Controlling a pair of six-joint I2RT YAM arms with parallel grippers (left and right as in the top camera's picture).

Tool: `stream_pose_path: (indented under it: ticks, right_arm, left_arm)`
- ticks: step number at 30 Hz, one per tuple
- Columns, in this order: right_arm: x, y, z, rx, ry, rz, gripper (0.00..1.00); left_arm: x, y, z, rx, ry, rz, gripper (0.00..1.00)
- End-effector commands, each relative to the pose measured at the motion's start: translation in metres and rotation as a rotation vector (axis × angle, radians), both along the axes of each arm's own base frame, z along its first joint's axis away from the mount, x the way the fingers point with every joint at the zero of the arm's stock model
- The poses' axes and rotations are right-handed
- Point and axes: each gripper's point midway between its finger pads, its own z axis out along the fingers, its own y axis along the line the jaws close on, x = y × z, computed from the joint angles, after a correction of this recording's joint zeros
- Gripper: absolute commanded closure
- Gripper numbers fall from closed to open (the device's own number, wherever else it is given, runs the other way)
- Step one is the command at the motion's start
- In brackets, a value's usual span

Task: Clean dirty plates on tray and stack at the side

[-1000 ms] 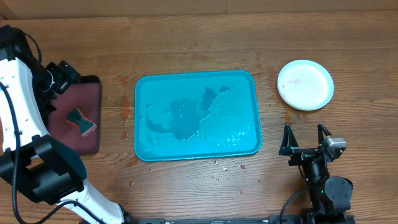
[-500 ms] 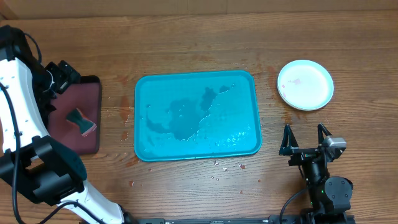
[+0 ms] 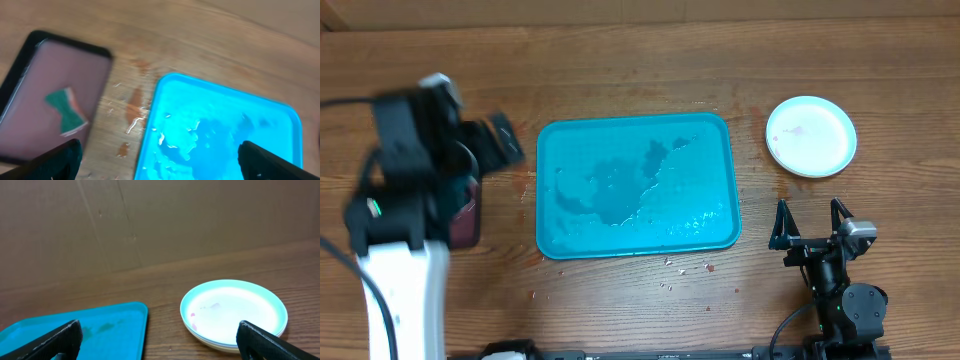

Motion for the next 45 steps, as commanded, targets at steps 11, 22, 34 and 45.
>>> stream_pose_path:
  ticks: [11, 22, 34, 45]
  right_arm:
    - [0.000, 0.002, -0.002, -0.003, -0.005, 0.009, 0.00]
    - [0.000, 0.002, -0.002, -0.004, -0.005, 0.009, 0.00]
    - [0.000, 0.002, -0.002, -0.003, -0.005, 0.009, 0.00]
    - [0.000, 0.002, -0.002, -0.003, -0.005, 0.009, 0.00]
  left_arm:
    - [-0.127, -0.025, -0.031, 0.099, -0.356, -0.119, 0.00]
    - [-0.100, -0.057, -0.065, 0.198, -0.708, -0.359, 0.00]
    - [-0.084, -0.059, -0.071, 0.210, -0.975, -0.330, 0.00]
    - [-0.077, -0.050, -0.106, 0.255, -0.878, -0.306, 0.00]
